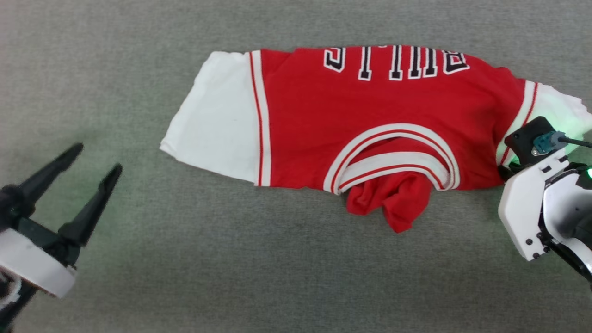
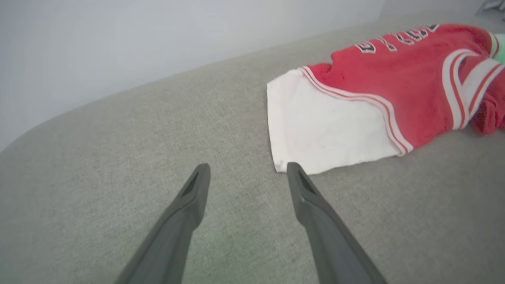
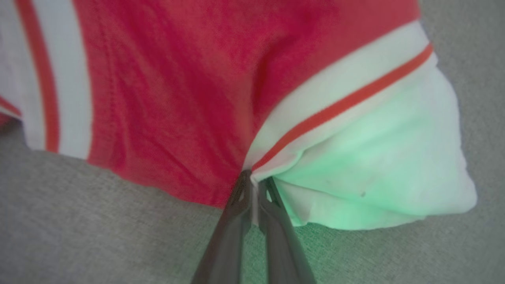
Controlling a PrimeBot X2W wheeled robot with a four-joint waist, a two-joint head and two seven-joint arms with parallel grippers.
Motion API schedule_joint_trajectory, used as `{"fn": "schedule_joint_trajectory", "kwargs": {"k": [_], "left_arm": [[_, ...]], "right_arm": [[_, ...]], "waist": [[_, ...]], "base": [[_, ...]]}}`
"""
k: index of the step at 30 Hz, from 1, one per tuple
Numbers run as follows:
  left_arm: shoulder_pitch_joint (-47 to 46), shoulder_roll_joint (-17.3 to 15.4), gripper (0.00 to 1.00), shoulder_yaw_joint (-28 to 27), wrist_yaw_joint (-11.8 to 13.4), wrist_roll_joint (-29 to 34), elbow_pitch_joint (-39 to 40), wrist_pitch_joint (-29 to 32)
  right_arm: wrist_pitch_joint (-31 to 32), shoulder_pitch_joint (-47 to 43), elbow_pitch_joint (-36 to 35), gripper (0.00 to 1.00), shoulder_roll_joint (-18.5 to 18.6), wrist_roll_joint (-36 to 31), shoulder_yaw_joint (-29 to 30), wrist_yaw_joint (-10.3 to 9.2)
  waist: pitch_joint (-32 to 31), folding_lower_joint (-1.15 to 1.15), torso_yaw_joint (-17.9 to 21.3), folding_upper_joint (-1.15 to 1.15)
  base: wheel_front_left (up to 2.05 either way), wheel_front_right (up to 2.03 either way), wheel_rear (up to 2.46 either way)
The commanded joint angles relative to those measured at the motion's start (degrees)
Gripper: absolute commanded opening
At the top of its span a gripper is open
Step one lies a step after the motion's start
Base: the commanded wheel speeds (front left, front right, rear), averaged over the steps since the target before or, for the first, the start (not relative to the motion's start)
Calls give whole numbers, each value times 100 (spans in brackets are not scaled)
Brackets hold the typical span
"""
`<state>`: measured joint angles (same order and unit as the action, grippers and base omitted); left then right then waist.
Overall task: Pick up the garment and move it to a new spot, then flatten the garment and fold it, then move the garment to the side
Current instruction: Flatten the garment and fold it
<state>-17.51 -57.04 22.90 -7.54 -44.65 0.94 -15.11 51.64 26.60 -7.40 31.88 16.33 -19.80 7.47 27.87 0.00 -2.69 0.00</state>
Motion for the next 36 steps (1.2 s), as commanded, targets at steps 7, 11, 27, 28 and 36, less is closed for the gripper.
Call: {"fn": "schedule_joint_trajectory", "kwargs": {"k": [7, 11, 27, 28, 36], "left_arm": [[-1522, -1325, 100, 2077, 10, -1346, 555, 1713], [-2491, -1253, 100, 2864, 9, -1928, 843, 2624], [-4468, -327, 100, 4987, 13, -2462, 48, 3110], [-4460, -299, 100, 5023, 13, -2479, 16, 3094], [-4271, -179, 0, 5117, 9, -2556, -105, 2963]], "right_arm": [[4, 45, 257, 0, -221, -48, -287, 4], [-28, 145, 308, 0, -311, -103, -311, 4], [-163, 335, 442, 0, -783, -311, -399, 3], [-173, 340, 463, 0, -803, -313, -409, 3], [-450, 367, 478, 0, -950, -160, -256, 3]], "waist": [[30, 0, 296, 0], [106, 0, 369, 0], [424, 0, 536, 0], [430, 0, 543, 0], [370, 0, 574, 0]], "base": [[0, 0, 0], [0, 0, 0], [0, 0, 0], [0, 0, 0], [0, 0, 0]]}}
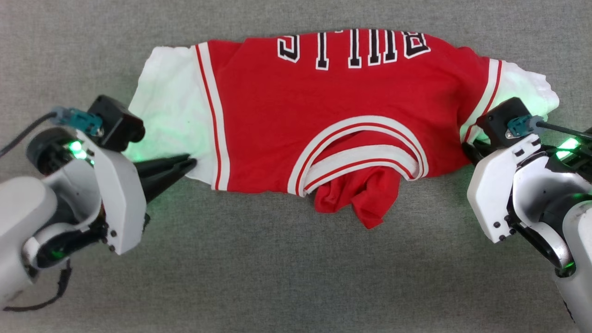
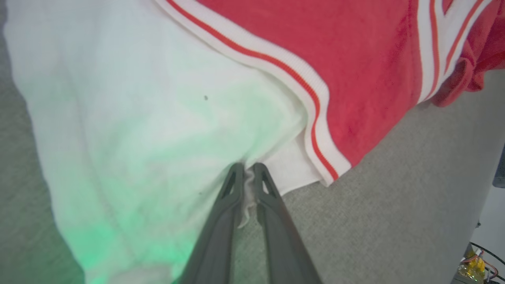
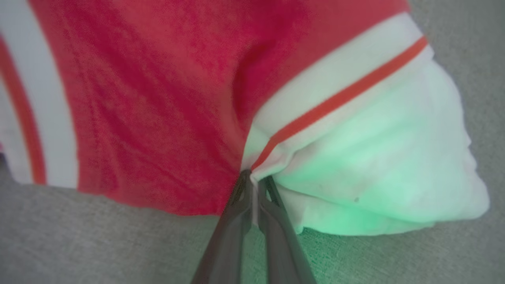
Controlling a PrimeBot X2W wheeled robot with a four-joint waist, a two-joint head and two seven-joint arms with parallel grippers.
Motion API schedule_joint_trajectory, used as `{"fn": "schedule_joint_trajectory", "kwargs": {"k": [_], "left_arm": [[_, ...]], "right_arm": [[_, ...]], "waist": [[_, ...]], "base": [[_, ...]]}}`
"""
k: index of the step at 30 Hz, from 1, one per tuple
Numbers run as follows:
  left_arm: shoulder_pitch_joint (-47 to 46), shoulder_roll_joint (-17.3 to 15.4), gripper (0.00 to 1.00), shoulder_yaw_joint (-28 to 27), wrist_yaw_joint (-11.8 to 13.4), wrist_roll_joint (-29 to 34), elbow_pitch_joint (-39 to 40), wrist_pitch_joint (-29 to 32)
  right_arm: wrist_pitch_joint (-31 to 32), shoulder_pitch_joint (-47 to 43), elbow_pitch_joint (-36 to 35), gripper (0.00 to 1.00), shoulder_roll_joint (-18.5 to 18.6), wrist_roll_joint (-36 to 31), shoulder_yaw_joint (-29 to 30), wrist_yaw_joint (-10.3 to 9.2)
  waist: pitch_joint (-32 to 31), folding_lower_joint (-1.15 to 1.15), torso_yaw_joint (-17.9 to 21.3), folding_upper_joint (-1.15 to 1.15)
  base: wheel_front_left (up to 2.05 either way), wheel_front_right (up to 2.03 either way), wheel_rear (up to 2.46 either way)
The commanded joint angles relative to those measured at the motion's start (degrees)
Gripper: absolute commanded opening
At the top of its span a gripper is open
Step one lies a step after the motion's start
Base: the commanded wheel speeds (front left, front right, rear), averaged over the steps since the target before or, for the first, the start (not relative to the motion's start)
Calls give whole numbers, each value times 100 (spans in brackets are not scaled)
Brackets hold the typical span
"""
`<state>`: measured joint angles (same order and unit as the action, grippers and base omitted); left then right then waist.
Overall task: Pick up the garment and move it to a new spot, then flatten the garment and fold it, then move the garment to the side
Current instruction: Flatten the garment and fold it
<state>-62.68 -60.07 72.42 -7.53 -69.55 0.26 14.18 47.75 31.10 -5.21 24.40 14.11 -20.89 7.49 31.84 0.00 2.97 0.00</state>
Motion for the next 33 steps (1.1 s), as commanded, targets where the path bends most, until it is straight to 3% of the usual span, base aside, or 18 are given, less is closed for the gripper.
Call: {"fn": "schedule_joint_trajectory", "kwargs": {"k": [1, 6, 12, 18, 25, 29, 33], "left_arm": [[244, 124, 0, 164, 8, -111, -50, -35], [149, 91, 0, 123, 7, -405, 10, -411], [-131, -263, 0, -7, 8, -1273, 460, -1363], [-188, -544, 0, -66, 8, -1668, 733, -1712], [-499, -386, 0, -545, 8, -2328, 441, -2011], [-949, -213, 0, -1130, 8, -2751, 50, -1882], [-1649, 41, 0, -1837, 8, -3053, -859, -1696]], "right_arm": [[-90, -85, 227, 0, -213, 94, -117, 1], [-260, -148, -11, 0, -196, 164, 51, 2], [-501, -362, -779, 0, -145, 295, 603, -3], [-462, -525, -1322, 0, -326, 409, 1075, -3], [-391, 142, -1099, 0, -1030, 213, 1484, -3], [-370, 1095, -728, 0, -1575, -48, 1751, -3], [-560, 2359, -186, 0, -1984, -361, 2009, -3]], "waist": [[-49, 0, 11, 0], [-186, 0, 18, 0], [-404, 0, 31, 0], [-372, 0, 33, 0], [-17, 0, 55, 0], [198, 0, 61, 0], [377, 0, 95, 0]], "base": [[0, 0, 0], [0, 0, 0], [0, 0, 0], [0, 0, 0], [0, 0, 0], [0, 0, 0], [0, 0, 0]]}}
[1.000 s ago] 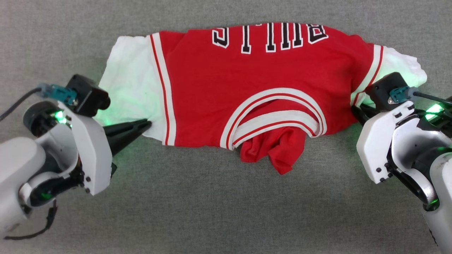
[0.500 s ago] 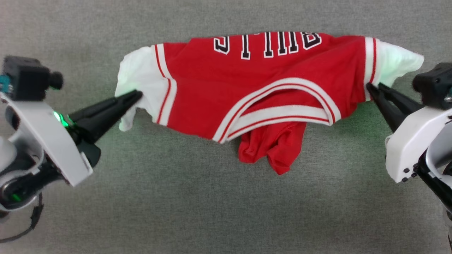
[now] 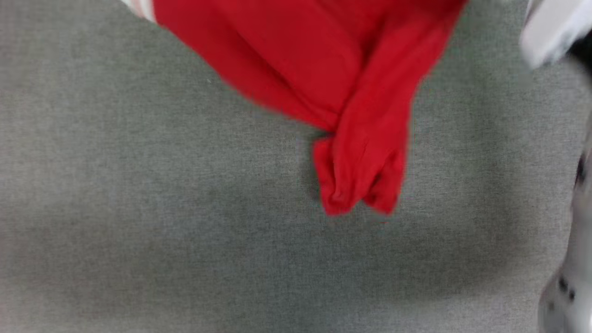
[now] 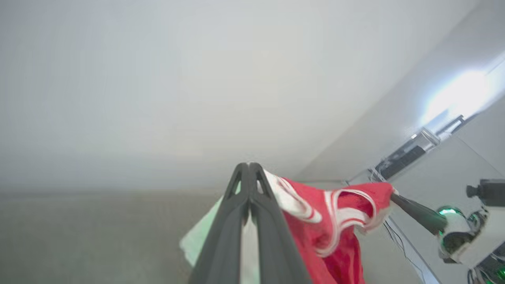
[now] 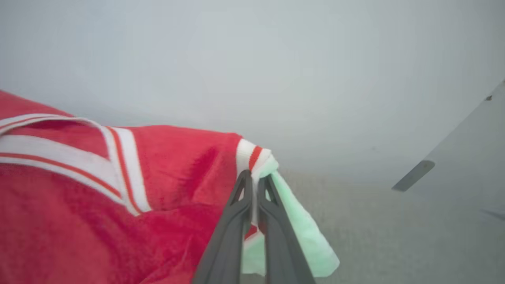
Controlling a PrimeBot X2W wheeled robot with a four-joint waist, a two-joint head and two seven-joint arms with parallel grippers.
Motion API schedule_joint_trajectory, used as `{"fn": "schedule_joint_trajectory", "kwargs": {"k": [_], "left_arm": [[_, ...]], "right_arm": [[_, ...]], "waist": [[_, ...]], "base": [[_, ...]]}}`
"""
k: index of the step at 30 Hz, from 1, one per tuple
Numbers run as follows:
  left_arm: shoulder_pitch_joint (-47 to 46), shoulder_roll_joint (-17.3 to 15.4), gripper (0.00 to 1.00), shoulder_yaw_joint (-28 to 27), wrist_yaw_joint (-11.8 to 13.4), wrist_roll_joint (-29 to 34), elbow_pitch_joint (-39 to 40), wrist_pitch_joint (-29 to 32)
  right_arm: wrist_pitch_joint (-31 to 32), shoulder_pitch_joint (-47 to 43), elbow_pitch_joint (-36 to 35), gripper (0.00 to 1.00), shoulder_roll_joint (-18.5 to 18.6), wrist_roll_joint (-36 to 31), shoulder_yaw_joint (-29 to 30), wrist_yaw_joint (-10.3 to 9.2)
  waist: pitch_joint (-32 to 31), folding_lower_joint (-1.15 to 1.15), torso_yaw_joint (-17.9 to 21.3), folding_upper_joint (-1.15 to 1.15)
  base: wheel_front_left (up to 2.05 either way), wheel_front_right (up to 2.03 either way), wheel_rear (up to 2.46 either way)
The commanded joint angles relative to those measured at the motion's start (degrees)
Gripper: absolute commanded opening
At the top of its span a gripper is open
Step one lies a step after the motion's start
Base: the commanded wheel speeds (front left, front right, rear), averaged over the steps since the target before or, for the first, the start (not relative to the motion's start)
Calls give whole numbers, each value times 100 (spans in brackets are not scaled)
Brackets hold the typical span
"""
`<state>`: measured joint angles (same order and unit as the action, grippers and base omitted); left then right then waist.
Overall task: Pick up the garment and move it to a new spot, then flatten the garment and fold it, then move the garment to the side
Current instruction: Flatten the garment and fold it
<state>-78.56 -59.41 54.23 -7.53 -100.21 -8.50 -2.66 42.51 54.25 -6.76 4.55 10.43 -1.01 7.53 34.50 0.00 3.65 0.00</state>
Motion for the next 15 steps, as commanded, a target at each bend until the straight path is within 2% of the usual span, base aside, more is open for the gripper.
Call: {"fn": "schedule_joint_trajectory", "kwargs": {"k": [1, 6, 9, 12, 15], "left_arm": [[-300, 35, 0, -132, 8, 119, -301, 34], [-1635, 583, 0, -713, 8, 258, -1595, 84], [-2316, 861, 0, -970, 8, 371, -2059, 21], [-2524, 1139, 0, -1123, 8, 252, -2179, 105], [-2253, 1091, 0, -1296, 8, 98, -2029, 132]], "right_arm": [[-131, 413, 158, 0, -69, -29, 114, -8], [-993, 2188, 1097, 0, -152, -284, 474, -8], [-1548, 2968, 1705, 0, -167, -381, 533, -9], [-1872, 3348, 2278, 0, -159, -462, 591, -8], [-2033, 3348, 2659, 0, -166, -512, 519, -8]], "waist": [[135, 0, 62, 0], [179, 0, 157, 0], [105, 0, 147, 0], [-35, 0, 99, 0], [-121, 0, 43, 0]], "base": [[0, 0, 0], [0, 0, 0], [0, 0, 0], [0, 0, 0], [0, 0, 0]]}}
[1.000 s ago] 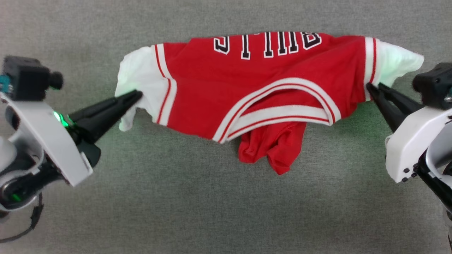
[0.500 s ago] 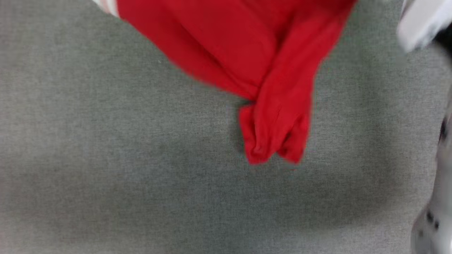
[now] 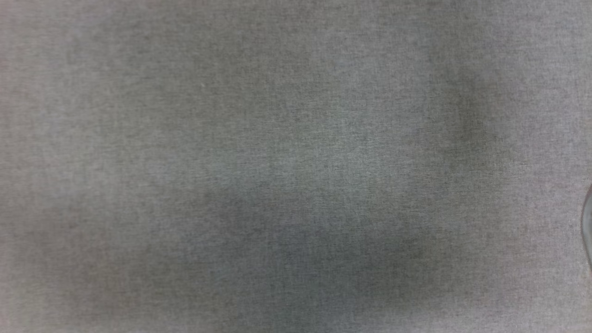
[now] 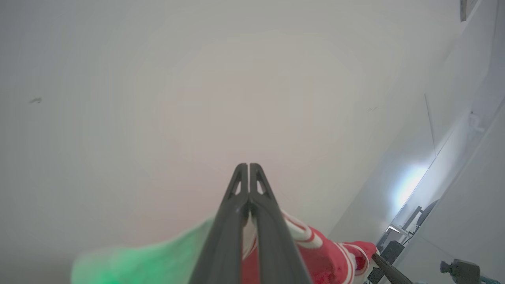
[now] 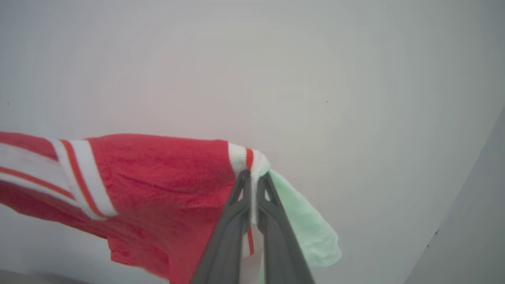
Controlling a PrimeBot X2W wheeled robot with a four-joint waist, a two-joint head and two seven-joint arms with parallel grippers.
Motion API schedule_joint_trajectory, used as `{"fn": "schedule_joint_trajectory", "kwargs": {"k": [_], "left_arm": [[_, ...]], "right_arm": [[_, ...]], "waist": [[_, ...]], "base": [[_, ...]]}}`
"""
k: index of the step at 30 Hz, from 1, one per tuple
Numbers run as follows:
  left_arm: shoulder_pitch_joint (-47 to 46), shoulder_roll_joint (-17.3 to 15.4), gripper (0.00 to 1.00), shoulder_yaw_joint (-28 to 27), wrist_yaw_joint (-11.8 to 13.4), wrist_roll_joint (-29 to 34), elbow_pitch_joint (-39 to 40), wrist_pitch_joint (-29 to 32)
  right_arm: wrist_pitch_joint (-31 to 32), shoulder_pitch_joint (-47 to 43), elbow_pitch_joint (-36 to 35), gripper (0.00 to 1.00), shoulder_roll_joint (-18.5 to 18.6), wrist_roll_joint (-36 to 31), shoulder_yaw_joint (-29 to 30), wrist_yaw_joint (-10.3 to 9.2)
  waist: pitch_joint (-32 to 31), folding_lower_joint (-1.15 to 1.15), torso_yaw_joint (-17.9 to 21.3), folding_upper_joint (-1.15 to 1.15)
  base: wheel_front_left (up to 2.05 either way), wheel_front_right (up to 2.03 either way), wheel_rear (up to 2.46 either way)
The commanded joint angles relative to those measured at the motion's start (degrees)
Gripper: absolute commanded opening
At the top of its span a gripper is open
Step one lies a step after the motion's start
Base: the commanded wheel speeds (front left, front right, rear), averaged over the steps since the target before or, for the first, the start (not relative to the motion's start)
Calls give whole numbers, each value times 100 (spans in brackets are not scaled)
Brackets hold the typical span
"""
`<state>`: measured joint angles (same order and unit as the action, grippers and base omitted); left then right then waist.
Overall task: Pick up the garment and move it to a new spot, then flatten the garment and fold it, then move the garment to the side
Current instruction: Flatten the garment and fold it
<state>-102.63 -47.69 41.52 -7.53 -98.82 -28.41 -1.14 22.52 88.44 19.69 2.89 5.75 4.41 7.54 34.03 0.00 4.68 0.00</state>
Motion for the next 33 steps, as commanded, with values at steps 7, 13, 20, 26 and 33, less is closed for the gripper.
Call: {"fn": "schedule_joint_trajectory", "kwargs": {"k": [7, 13, 20, 26, 33], "left_arm": [[2077, -403, 0, -101, 8, -226, 999, 89], [4179, -847, 0, -134, 7, -120, 2096, 67], [6357, -1254, 0, -155, 7, 115, 3202, -495], [7592, -1582, 0, 26, 7, 674, 3759, -889], [8578, -2030, 0, 207, 7, 981, 4187, -1251]], "right_arm": [[143, -1327, -137, 0, 0, 0, -435, -9], [812, -3265, -1330, 0, 37, 266, -719, -9], [1658, -5558, -3051, 0, 307, 777, -756, -9], [2262, -7253, -4282, 0, 358, 1148, -649, -9], [2683, -8615, -5057, 0, 468, 1394, -603, -9]], "waist": [[-174, 0, -163, 0], [-290, 0, -154, 0], [-628, 0, -127, 0], [-908, 0, -135, 0], [-1087, 0, -82, 0]], "base": [[0, 0, 0], [0, 0, 0], [0, 0, 0], [0, 0, 0], [0, 0, 0]]}}
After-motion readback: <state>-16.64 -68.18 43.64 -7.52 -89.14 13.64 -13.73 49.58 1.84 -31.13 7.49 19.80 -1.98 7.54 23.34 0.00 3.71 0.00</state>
